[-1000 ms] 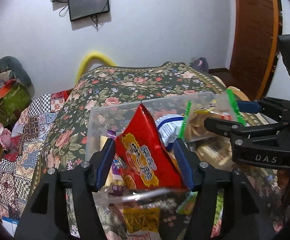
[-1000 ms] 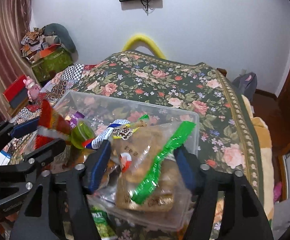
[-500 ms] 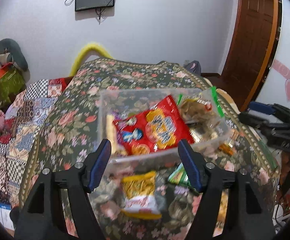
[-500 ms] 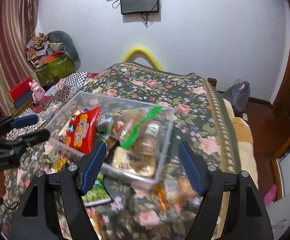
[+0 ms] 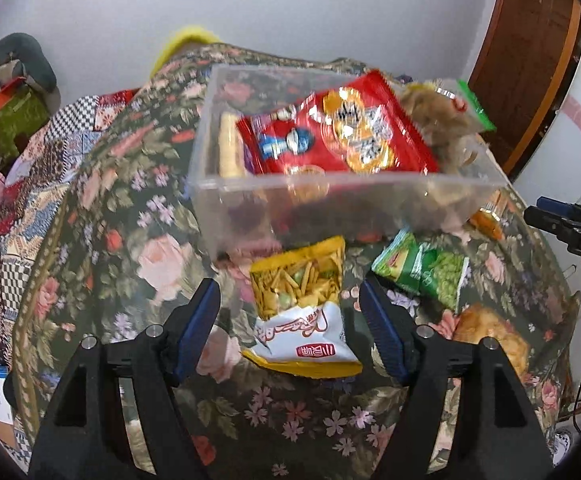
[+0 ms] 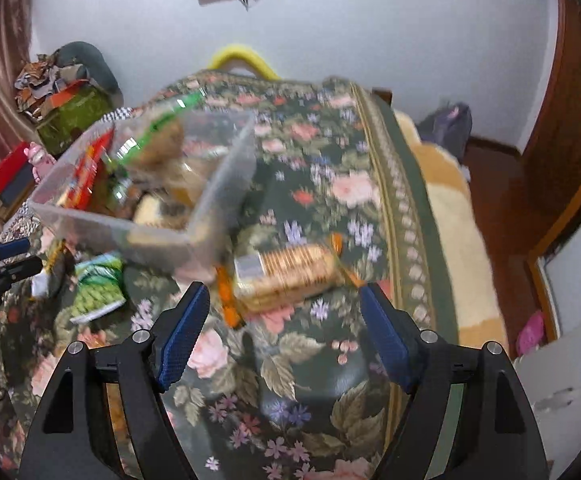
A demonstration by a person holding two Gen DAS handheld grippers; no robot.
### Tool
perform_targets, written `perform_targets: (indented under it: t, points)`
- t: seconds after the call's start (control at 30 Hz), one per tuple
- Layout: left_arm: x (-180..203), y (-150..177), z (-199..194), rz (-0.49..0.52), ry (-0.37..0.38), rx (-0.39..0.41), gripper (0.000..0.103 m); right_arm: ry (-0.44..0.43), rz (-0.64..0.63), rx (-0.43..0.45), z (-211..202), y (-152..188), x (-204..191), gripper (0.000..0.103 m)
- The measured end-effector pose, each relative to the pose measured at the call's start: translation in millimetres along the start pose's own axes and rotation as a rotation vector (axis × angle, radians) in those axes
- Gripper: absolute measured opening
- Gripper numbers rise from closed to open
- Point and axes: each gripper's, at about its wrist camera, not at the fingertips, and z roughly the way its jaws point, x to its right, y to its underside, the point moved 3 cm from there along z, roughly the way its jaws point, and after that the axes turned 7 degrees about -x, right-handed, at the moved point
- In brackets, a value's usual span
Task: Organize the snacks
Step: 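Grasp the yellow stick-snack bag with the left tool while the right grasps the biscuit roll, then carry the yellow bag and biscuit roll over the box and open both tools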
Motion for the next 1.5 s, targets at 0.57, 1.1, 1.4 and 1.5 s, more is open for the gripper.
perform_targets:
  t: [0.57, 1.1, 1.4, 1.5]
  points:
    - [-4, 3, 35, -0.014, 0.021, -0.024, 0.044, -0.042, 0.170, -0.062, 65, -26, 11, 0.075]
    - [-2, 10, -22, -0.015, 0.009, 0.064, 0.033, 0.046, 0.022, 0.007, 25, -7, 4, 0.022]
    - [1, -7, -63, -0.019, 0.013, 0.152, 0.033, 0.008, -0.021, 0.144, -34, -16, -17, 0.021]
    - [3, -17, -71, -0.018, 0.017, 0.175, 0.033, -0.016, -0.042, 0.193, -49, -26, -29, 0.021]
